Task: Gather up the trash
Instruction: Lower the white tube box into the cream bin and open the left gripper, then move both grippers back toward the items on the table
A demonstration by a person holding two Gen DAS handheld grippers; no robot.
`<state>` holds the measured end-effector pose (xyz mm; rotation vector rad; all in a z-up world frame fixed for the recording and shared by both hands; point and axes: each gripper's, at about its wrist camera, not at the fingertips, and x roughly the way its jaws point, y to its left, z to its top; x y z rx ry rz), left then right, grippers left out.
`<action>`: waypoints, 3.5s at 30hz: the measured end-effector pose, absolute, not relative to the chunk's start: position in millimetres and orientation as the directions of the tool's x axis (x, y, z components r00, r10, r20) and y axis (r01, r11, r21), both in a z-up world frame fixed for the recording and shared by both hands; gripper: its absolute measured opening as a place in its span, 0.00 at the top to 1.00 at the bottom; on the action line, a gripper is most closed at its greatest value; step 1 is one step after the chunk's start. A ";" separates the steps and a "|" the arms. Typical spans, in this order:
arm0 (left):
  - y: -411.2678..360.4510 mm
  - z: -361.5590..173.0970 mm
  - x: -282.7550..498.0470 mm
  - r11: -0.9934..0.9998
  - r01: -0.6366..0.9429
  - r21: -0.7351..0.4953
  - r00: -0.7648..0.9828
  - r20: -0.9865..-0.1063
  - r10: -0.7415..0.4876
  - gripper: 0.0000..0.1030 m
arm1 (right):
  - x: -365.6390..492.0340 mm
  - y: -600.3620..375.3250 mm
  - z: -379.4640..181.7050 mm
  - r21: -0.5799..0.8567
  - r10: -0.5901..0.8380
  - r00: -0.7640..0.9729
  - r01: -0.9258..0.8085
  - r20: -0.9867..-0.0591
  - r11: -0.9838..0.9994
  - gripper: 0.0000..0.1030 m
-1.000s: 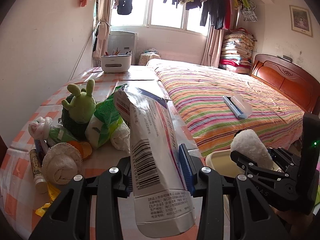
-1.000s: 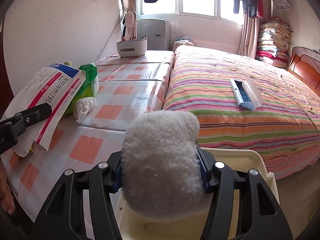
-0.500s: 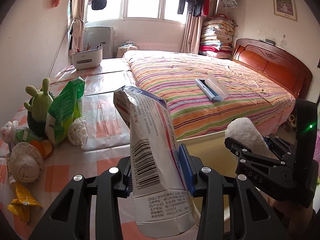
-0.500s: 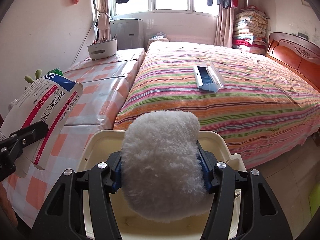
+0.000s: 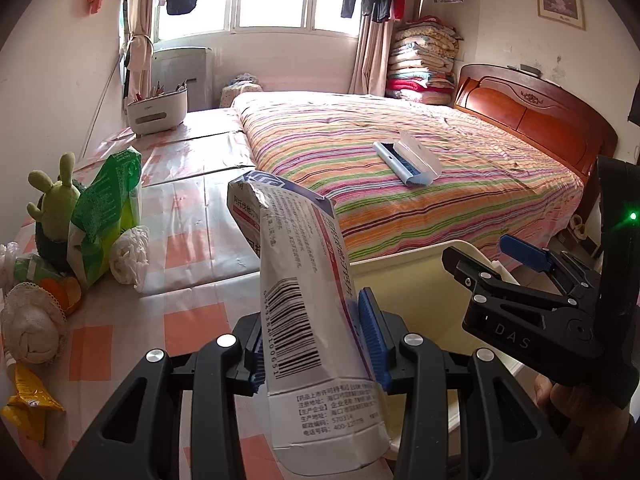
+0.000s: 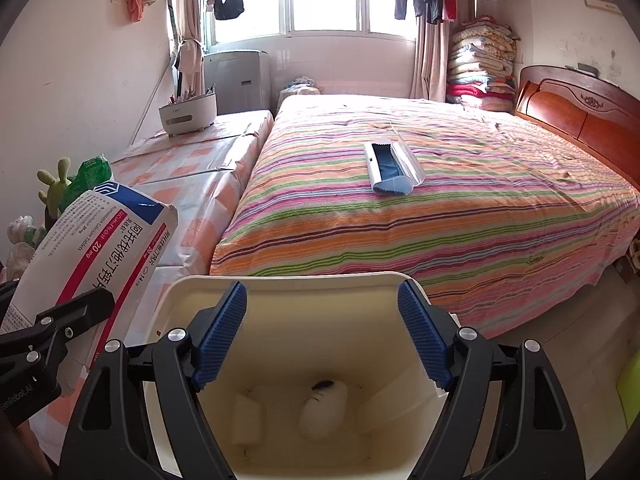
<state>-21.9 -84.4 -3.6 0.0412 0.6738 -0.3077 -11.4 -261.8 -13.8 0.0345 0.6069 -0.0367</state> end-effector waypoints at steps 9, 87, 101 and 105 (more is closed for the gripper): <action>-103.4 -9.5 -20.8 0.933 0.355 -0.056 0.699 -0.647 -0.305 0.62 | -17.2 -285.3 -2.9 0.076 -0.063 0.847 0.121 -0.528 0.990 0.25; 169.8 11.8 4.0 0.972 -0.234 -0.019 0.730 -0.664 0.163 0.26 | 63.0 -53.6 2.1 0.163 0.306 0.770 -0.260 -0.560 0.952 0.14; 195.8 6.6 -2.9 0.965 -0.253 -0.070 0.715 -0.686 0.138 0.26 | 100.3 10.5 3.3 0.180 0.441 0.693 -0.419 -0.570 0.890 0.14; 197.2 6.4 -3.7 0.967 -0.241 -0.081 0.714 -0.690 0.120 0.26 | 120.2 25.3 -6.9 0.210 0.456 0.650 -0.423 -0.608 0.882 0.14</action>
